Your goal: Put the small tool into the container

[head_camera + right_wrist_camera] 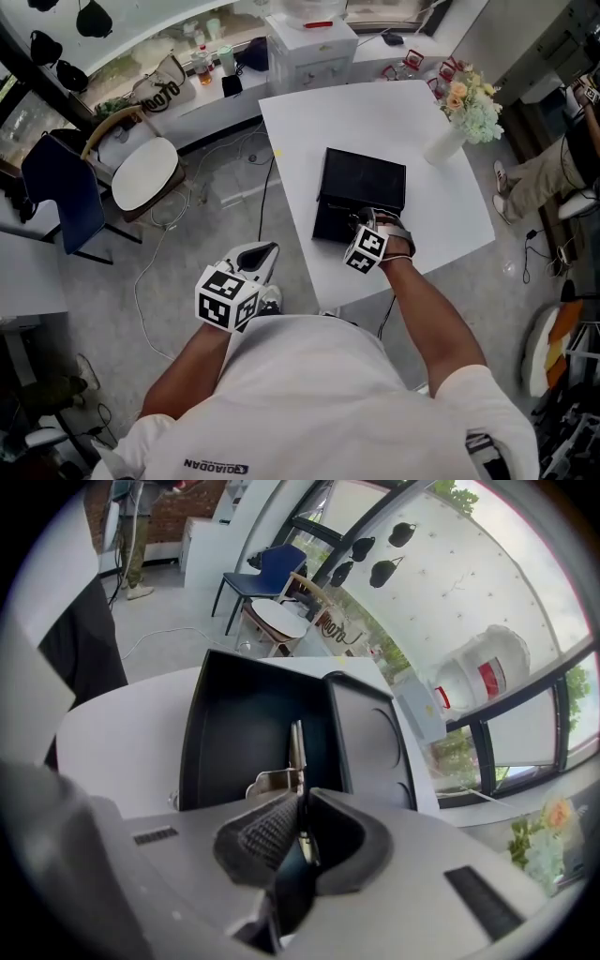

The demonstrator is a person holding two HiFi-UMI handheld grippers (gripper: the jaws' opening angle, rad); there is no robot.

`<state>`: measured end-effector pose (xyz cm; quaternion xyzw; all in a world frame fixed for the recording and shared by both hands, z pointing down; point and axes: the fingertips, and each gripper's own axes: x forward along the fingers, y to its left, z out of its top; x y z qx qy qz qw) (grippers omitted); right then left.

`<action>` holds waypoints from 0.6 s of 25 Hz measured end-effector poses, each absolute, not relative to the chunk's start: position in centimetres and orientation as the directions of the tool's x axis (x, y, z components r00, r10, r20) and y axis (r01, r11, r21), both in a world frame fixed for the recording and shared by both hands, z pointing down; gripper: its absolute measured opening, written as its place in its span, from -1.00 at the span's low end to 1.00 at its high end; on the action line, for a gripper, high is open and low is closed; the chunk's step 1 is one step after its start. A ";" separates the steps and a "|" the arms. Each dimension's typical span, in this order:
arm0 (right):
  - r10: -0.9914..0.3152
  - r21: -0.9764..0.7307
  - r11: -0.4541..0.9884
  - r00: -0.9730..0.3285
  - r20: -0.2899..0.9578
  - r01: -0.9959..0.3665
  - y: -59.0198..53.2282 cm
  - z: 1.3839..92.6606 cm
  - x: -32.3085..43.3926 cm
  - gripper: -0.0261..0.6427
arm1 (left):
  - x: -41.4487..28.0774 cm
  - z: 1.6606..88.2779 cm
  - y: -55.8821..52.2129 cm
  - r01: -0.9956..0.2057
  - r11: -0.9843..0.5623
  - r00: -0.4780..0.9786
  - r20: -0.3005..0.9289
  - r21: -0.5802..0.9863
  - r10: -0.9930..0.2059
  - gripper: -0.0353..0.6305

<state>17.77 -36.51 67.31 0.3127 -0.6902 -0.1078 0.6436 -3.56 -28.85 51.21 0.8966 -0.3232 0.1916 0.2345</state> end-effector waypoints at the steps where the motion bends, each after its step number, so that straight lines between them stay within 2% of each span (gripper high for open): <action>1: -0.563 0.543 0.786 0.021 0.826 -0.295 -36.3 67.5 17.8 -0.80 | -3.5 51.2 -28.9 -0.669 -0.682 0.718 0.495 0.297 -0.489 -0.87; 15: -0.523 0.498 0.808 0.006 0.852 -0.315 -34.6 68.3 17.0 -0.63 | -3.0 51.7 -29.5 -0.648 -0.695 0.735 0.495 0.312 -0.463 -0.87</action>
